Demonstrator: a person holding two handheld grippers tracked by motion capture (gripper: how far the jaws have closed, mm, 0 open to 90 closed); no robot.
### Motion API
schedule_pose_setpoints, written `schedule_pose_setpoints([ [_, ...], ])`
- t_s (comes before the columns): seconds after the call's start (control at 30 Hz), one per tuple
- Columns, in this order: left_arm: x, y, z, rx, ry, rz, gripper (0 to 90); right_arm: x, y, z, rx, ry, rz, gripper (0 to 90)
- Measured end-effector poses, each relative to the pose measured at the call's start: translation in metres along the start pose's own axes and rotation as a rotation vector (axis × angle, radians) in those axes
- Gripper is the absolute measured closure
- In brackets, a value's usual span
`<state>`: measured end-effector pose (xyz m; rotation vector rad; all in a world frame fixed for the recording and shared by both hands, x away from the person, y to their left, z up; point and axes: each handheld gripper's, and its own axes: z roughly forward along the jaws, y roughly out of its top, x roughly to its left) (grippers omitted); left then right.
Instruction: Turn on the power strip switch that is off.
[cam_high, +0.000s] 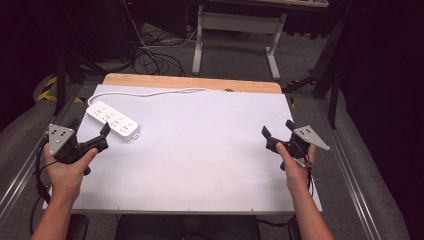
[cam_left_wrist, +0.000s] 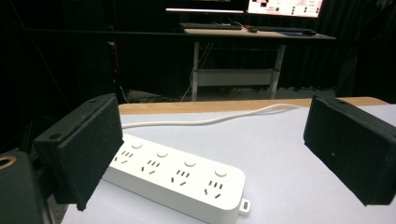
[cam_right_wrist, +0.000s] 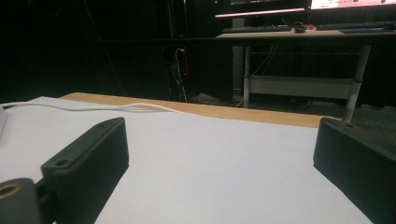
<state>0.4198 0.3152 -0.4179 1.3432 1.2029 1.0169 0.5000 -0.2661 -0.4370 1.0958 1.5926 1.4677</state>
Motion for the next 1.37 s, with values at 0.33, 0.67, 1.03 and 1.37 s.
schedule_pose_setpoints([
  [0.33, 0.0011, -0.0018, 0.0004, -0.015, 0.006, 0.023, 1.9, -0.0014, -0.0004, -0.0001, 0.002, -0.008, 0.002, 1.7],
  [0.67, -0.0004, -0.0029, 0.0015, -0.015, -0.003, 0.036, 1.8, -0.0013, -0.0008, -0.0002, 0.006, -0.007, -0.001, 1.7],
  [1.03, -0.0012, -0.0029, 0.0022, -0.016, -0.006, 0.041, 2.4, -0.0019, -0.0007, -0.0018, 0.003, -0.009, 0.002, 1.7],
  [1.37, -0.0005, -0.0031, 0.0023, -0.019, -0.004, 0.041, 2.9, -0.0017, -0.001, -0.0016, 0.002, -0.007, 0.0, 1.7],
])
